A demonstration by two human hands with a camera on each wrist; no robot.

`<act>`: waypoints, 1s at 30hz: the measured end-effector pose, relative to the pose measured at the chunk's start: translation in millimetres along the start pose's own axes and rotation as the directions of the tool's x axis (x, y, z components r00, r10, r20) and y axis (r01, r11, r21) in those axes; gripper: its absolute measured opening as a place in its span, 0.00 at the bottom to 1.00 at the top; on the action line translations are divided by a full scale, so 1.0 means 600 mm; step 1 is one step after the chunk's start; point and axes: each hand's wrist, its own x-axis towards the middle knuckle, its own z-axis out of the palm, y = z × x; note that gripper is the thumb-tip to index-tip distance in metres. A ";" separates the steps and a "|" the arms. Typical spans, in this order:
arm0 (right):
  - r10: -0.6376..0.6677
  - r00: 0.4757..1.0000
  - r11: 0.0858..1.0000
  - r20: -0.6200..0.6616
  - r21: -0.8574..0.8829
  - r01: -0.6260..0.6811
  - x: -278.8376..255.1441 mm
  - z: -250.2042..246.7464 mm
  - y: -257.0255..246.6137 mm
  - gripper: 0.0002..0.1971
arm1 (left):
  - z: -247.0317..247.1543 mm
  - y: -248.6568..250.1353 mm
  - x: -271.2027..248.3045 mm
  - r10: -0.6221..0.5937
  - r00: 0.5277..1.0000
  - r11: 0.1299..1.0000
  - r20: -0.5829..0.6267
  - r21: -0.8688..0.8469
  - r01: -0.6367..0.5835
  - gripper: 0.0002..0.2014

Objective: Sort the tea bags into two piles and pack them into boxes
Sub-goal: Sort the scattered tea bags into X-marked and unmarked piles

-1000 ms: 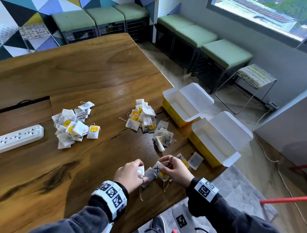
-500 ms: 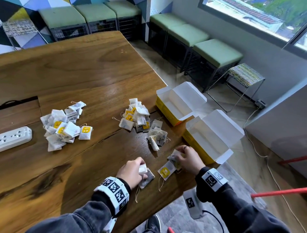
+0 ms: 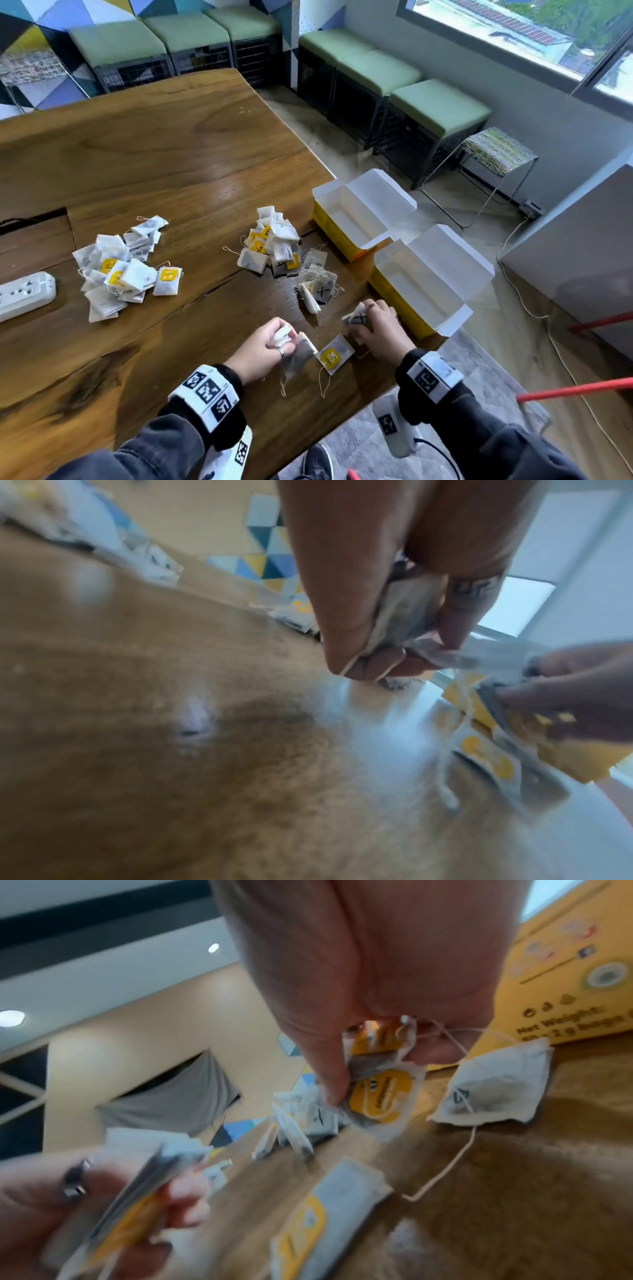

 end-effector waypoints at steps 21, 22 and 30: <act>0.035 0.909 -0.142 0.415 0.902 -0.407 -0.062 0.001 0.060 0.24 | 0.124 0.028 0.059 -0.104 0.992 0.830 -0.076 0.543 0.129 0.22; 0.037 0.904 -0.136 0.426 0.898 -0.418 -0.062 0.003 0.061 0.24 | 0.125 0.026 0.060 -0.107 0.990 0.817 -0.090 0.560 0.139 0.19; 0.050 0.943 -0.003 0.328 0.944 -0.329 -0.055 0.009 0.065 0.05 | 0.086 0.035 0.037 -0.051 0.998 0.998 0.026 -0.026 0.052 0.14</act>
